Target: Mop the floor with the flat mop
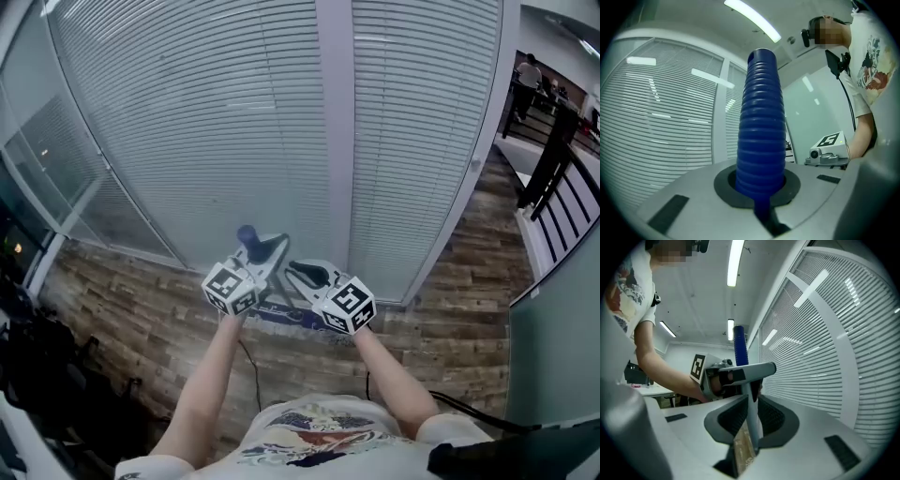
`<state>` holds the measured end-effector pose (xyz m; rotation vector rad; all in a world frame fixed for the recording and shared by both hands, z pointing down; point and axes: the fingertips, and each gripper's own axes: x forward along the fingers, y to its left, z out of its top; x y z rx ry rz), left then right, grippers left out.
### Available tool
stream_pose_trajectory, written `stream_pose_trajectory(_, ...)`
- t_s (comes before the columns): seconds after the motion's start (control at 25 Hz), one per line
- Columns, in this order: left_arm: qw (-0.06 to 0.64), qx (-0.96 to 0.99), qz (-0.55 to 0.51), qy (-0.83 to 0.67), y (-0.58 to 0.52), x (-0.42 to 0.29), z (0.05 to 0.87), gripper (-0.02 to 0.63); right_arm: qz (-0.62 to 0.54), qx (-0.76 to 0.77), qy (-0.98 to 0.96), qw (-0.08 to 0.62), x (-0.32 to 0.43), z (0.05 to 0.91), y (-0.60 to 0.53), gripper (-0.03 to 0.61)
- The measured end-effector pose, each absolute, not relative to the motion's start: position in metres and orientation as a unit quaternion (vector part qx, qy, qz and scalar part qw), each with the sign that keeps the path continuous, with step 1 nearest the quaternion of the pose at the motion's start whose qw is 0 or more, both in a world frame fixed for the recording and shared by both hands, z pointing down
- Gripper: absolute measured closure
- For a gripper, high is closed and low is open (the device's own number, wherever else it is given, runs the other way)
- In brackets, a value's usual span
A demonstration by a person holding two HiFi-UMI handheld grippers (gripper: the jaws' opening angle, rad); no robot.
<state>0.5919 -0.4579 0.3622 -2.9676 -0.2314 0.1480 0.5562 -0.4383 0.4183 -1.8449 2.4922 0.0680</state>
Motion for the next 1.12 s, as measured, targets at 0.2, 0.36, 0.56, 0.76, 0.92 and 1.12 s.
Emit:
stream_pose_trajectory(0.2,0.079,-0.992,0.039,-0.094,-0.455,0.593,0.365,0.601,0.017,-0.570,0.821,-0.008,0.540,0.423,-0.457,0.518)
stream_pose_trajectory(0.36,0.080,-0.991,0.032,-0.107,-0.450,0.591,0.369,0.600,0.002,-0.567,0.823,-0.012,0.537,0.429,-0.470,0.373)
stream_pose_trajectory(0.56,0.088,-0.984,0.007,-0.151,-0.442,0.591,0.371,0.600,-0.008,-0.552,0.833,-0.034,0.533,0.432,-0.489,0.373)
stream_pose_trajectory(0.76,0.088,-0.981,-0.005,-0.175,-0.440,0.590,0.371,0.600,-0.012,-0.549,0.836,-0.018,0.530,0.432,-0.496,0.374)
stream_pose_trajectory(0.92,0.101,-0.974,-0.019,-0.203,-0.439,0.577,0.371,0.598,0.001,-0.543,0.838,-0.055,0.517,0.438,-0.501,0.373)
stream_pose_trajectory(1.12,0.129,-0.968,0.006,-0.213,-0.449,0.560,0.337,0.597,-0.013,-0.543,0.838,-0.059,0.505,0.447,-0.516,0.364)
